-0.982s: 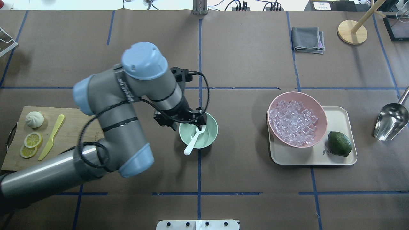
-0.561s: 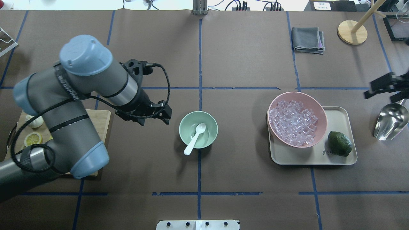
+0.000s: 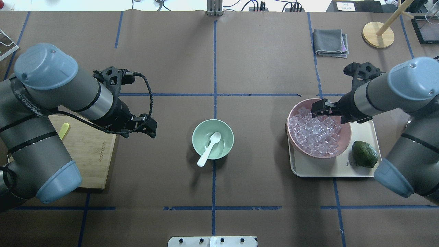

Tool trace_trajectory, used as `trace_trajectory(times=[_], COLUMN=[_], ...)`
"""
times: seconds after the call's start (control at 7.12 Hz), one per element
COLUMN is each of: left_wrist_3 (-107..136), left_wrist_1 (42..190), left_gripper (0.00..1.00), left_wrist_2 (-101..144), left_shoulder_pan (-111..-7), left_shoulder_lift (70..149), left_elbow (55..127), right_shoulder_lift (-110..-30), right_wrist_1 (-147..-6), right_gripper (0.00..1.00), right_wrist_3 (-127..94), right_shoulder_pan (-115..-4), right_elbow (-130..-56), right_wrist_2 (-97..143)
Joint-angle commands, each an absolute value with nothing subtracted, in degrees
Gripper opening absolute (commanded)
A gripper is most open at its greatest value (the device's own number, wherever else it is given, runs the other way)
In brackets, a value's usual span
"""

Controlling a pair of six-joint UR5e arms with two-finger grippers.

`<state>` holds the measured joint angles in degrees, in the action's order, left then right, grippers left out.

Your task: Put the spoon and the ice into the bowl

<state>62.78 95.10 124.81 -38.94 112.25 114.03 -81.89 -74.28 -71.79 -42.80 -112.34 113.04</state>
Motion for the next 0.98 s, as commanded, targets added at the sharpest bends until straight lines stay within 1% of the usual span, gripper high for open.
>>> trace_trajectory(times=[0.0, 0.28, 0.42, 0.56, 0.84], left_wrist_3=[62.8, 62.7, 62.6, 62.7, 62.6], left_wrist_1=[95.1, 95.2, 95.2, 95.2, 95.2], left_gripper=[0.87, 0.87, 0.87, 0.87, 0.87], left_wrist_2=[124.7, 124.7, 124.6, 124.6, 124.6], left_shoulder_pan=[-39.0, -38.8, -38.8, -38.8, -38.8], left_shoulder_lift=[112.0, 111.9, 111.8, 111.8, 111.8], left_elbow=[114.3, 113.6, 113.6, 113.6, 113.7], right_shoulder_lift=[-79.6, -80.2, -80.3, -80.2, -80.4], right_wrist_1=[-74.1, -74.1, -74.1, -74.2, -74.2], right_gripper=[0.99, 0.98, 0.94, 0.79, 0.78], right_wrist_3=[-72.5, -72.4, -72.4, -72.4, -72.3], right_shoulder_pan=[-40.6, -40.3, -40.1, -39.9, -39.5], right_elbow=[-110.3, -109.7, -109.5, -109.3, -109.1], right_wrist_2=[111.6, 111.6, 111.6, 111.5, 111.6])
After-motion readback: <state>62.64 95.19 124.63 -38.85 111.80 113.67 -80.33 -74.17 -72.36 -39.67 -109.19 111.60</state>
